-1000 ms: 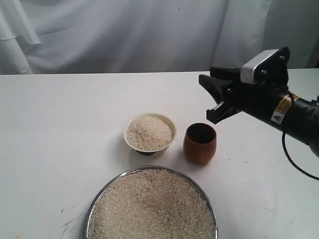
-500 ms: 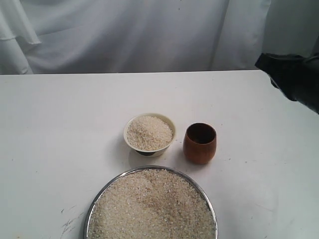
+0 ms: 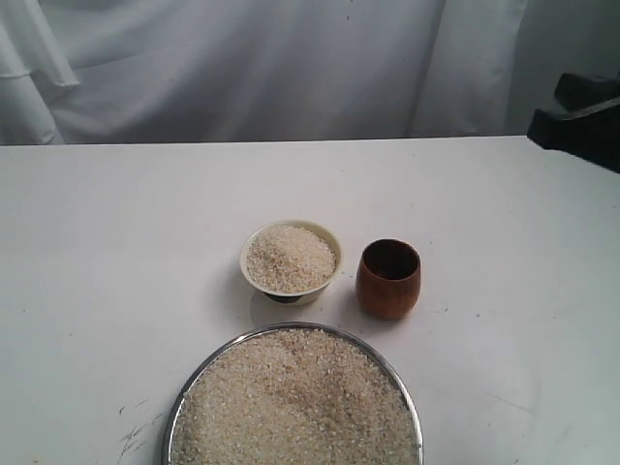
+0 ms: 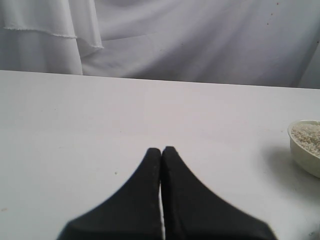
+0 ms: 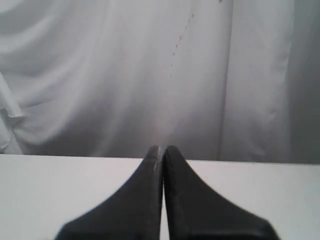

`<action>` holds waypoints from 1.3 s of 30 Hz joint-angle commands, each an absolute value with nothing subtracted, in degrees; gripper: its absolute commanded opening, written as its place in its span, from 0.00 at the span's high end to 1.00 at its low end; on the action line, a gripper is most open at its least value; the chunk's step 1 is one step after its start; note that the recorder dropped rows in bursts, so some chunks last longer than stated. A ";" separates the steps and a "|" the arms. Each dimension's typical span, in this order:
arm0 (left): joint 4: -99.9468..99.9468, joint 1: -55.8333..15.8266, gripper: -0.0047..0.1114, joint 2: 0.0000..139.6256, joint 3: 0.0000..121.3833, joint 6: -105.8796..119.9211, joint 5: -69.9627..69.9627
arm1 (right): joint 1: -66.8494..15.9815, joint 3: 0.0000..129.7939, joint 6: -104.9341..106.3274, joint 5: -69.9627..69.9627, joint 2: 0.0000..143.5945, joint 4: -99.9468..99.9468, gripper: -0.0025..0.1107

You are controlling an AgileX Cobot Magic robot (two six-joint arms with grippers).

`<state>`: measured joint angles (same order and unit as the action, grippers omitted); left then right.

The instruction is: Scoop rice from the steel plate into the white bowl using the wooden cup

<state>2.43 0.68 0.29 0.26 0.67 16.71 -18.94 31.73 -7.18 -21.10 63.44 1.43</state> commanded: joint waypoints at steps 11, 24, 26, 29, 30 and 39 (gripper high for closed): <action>2.48 0.60 0.96 0.00 0.00 0.49 16.34 | -1.37 7.10 0.00 0.97 13.76 2.09 0.98; 2.48 0.60 0.96 0.00 0.00 0.49 16.34 | -1.37 0.00 -1.69 18.30 0.00 0.96 0.98; 2.48 0.60 0.96 0.00 0.00 0.49 16.34 | -1.25 0.00 -1.69 19.78 0.00 0.85 0.98; 2.48 0.60 0.96 0.00 0.00 0.49 16.34 | -1.25 0.00 -2.16 19.78 0.00 0.46 0.98; 2.48 0.60 0.96 0.00 0.00 0.49 16.34 | -1.25 0.00 -2.99 19.78 0.00 0.46 0.98; 2.48 0.60 0.96 0.00 0.00 0.49 16.34 | -1.25 0.00 -2.98 19.78 0.00 0.46 0.98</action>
<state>2.43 0.68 0.29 0.26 0.67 16.71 -1.74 0.22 -2.98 19.63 0.39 0.90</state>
